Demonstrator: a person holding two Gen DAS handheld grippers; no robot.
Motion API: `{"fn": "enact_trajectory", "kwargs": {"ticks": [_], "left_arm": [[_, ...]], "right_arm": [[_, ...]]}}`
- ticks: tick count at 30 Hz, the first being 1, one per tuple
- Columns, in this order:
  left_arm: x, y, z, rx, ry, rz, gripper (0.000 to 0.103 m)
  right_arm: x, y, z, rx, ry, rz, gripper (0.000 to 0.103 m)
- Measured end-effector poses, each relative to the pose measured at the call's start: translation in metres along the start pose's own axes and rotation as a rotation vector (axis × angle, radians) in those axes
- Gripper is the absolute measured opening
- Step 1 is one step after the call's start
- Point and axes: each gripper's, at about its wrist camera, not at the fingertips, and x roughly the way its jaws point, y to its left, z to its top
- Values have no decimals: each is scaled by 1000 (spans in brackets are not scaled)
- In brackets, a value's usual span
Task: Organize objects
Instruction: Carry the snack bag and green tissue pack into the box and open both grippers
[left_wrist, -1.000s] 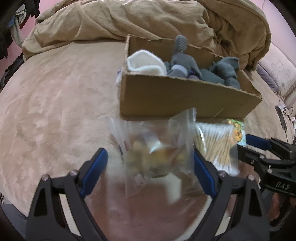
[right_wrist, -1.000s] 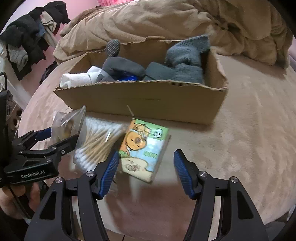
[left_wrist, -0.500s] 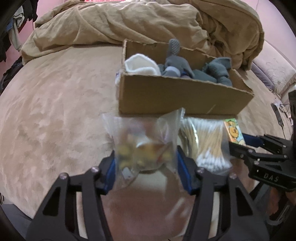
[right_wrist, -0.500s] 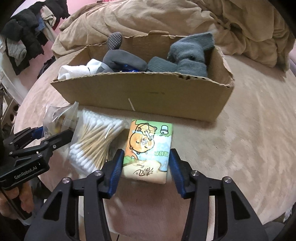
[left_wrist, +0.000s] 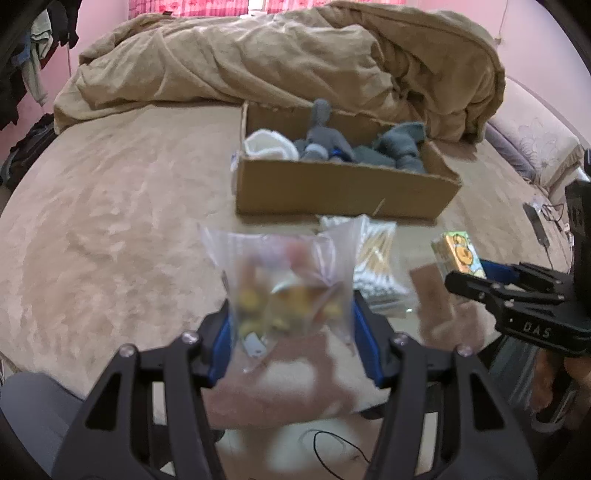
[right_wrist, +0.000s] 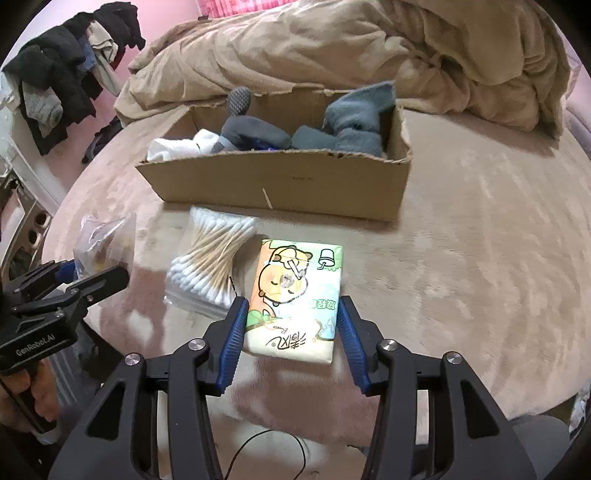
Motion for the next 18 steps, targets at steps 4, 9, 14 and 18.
{"fn": "enact_trajectory", "kwargs": {"ticks": [4, 9, 14, 18], "left_arm": [[-20, -5, 7, -7, -24, -18, 58], [-50, -16, 25, -15, -74, -59, 58], [-77, -36, 42, 11, -124, -90, 58], [-89, -50, 55, 32, -156, -99, 58]], "right_arm": [[-20, 2, 1, 2, -31, 6, 51], [-54, 4, 7, -11, -84, 9, 51], [-88, 8, 17, -18, -149, 23, 51], [-103, 7, 26, -22, -176, 44, 51]]}}
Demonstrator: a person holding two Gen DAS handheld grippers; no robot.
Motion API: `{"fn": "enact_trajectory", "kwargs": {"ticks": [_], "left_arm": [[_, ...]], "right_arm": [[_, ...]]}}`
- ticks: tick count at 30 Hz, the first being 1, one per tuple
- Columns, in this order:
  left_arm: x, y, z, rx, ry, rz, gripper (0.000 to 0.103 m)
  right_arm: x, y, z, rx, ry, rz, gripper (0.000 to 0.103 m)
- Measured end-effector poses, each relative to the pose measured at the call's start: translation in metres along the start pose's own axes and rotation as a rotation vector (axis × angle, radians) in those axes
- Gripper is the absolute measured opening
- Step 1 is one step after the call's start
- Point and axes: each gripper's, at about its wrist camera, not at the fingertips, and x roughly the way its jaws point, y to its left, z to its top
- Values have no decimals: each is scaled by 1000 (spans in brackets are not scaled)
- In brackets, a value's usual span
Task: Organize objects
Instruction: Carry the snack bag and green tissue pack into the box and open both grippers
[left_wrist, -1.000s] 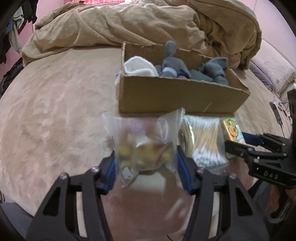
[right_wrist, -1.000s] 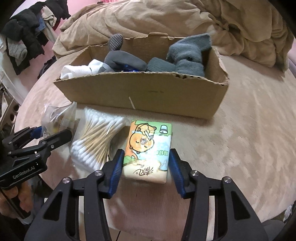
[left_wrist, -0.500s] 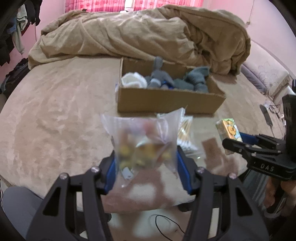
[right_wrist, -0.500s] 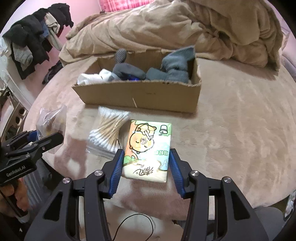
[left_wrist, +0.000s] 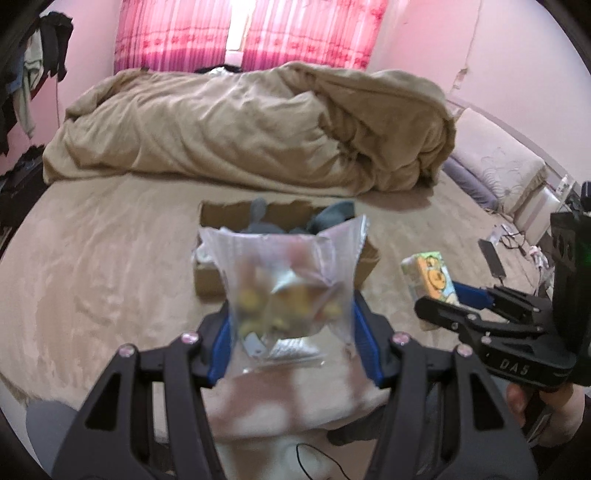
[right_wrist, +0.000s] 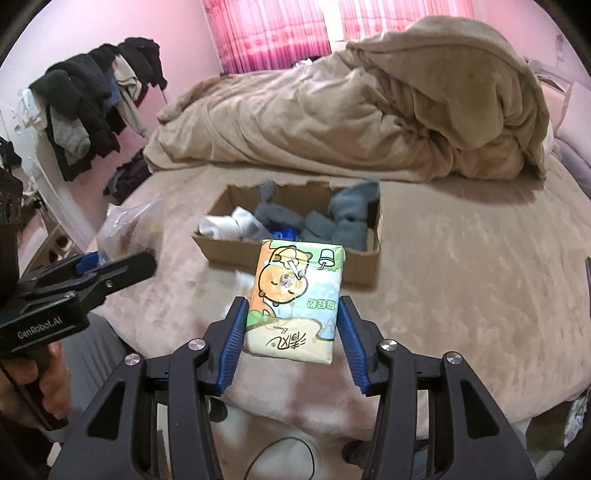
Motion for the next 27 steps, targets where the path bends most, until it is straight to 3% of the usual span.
{"fn": "enact_trajectory", "kwargs": {"ticks": [16, 22, 27], "left_arm": [[9, -27, 65, 56, -84, -33, 58], [40, -26, 78, 58, -69, -41, 58], [78, -17, 81, 9, -13, -62, 58]], "right_arm": [[-26, -20, 57, 14, -145, -35, 51], [0, -31, 72, 28, -143, -35, 51], [39, -42, 79, 37, -113, -26, 51]]}}
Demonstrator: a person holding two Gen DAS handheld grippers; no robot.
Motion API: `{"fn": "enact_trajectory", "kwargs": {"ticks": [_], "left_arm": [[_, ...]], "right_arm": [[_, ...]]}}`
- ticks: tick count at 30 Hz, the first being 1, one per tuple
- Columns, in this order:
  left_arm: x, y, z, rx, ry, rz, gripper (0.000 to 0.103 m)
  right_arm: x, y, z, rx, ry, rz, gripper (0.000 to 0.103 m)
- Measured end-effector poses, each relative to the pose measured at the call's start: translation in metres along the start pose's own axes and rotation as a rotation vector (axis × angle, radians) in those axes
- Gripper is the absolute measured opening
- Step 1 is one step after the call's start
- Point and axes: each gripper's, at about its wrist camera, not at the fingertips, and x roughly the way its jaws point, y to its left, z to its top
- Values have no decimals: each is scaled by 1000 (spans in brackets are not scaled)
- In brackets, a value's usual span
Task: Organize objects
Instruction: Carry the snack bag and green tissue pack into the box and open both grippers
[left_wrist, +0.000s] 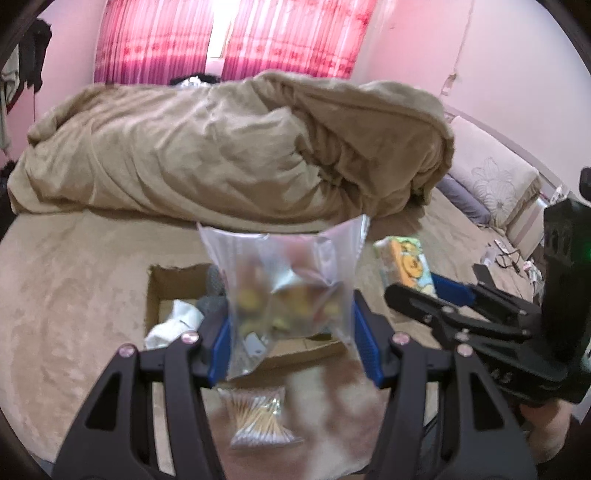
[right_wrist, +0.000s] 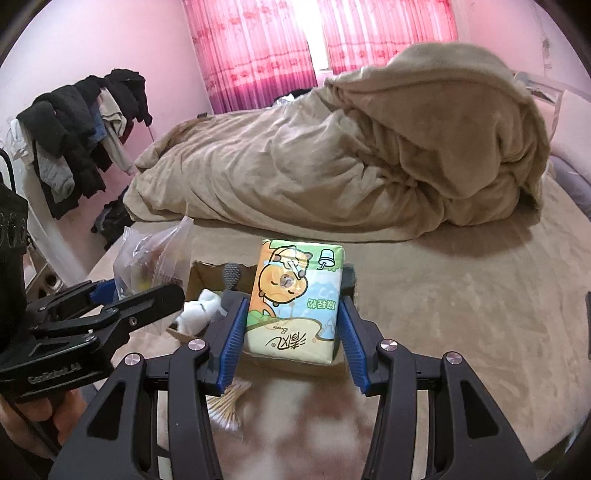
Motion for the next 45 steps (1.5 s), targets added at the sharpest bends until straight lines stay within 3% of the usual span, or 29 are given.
{"fn": "enact_trajectory", "kwargs": {"ticks": [7, 17, 19, 24, 33, 37, 40, 45], "left_arm": [[42, 21, -5, -39, 44, 29, 58], [92, 35, -30, -70, 132, 53, 58], [98, 35, -32, -72, 143, 61, 58], [112, 32, -38, -86, 176, 61, 58], [144, 13, -49, -26, 246, 101, 62], [148, 11, -47, -30, 265, 84, 66], [133, 11, -45, -52, 223, 62, 81], [92, 11, -43, -42, 159, 75, 83]], "right_arm": [[65, -12, -10, 15, 75, -14, 51], [107, -32, -29, 76, 143, 43, 52], [107, -36, -31, 88, 144, 52, 61], [93, -39, -27, 77, 97, 29, 65], [74, -60, -23, 115, 57, -18, 66], [67, -62, -27, 121, 61, -22, 66], [57, -61, -28, 120, 50, -43, 66], [40, -57, -31, 124, 47, -75, 66]]}}
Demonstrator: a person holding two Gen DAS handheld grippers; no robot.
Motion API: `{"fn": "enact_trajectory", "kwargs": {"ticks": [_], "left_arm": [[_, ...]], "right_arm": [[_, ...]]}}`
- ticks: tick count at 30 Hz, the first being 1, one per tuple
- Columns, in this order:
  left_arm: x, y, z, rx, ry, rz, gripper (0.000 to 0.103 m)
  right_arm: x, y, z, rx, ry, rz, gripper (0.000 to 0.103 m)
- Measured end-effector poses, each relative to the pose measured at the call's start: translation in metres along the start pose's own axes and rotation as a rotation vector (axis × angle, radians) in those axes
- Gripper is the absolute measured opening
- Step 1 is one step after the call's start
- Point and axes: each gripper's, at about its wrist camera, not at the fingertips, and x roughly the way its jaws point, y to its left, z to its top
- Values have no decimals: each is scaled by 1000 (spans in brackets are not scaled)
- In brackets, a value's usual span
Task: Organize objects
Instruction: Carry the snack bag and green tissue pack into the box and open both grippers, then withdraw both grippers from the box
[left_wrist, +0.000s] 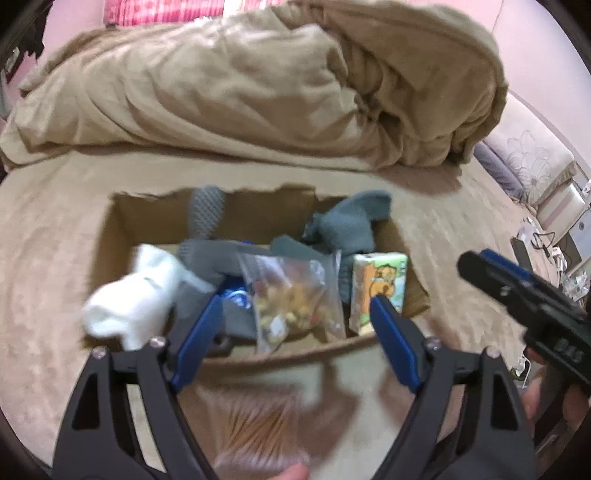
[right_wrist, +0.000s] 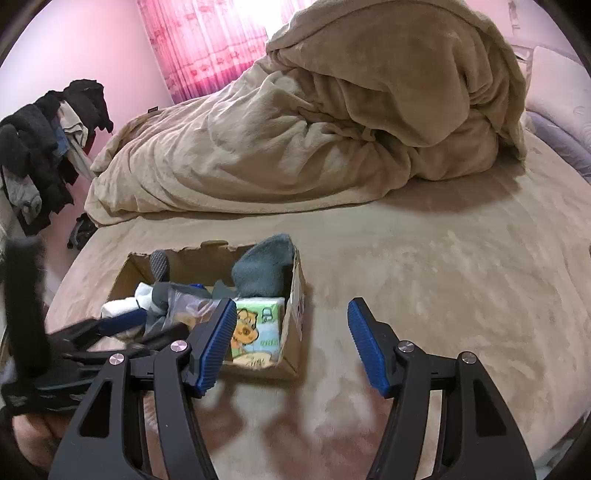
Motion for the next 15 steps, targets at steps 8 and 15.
{"fn": "enact_trajectory", "kwargs": {"ticks": [8, 15], "left_arm": [[-81, 15, -19, 22, -77, 62, 84], [-144, 37, -49, 52, -164, 212, 84]], "right_arm": [[-36, 30, -9, -44, -10, -11, 71], [-75, 64, -14, -91, -50, -5, 84]]}}
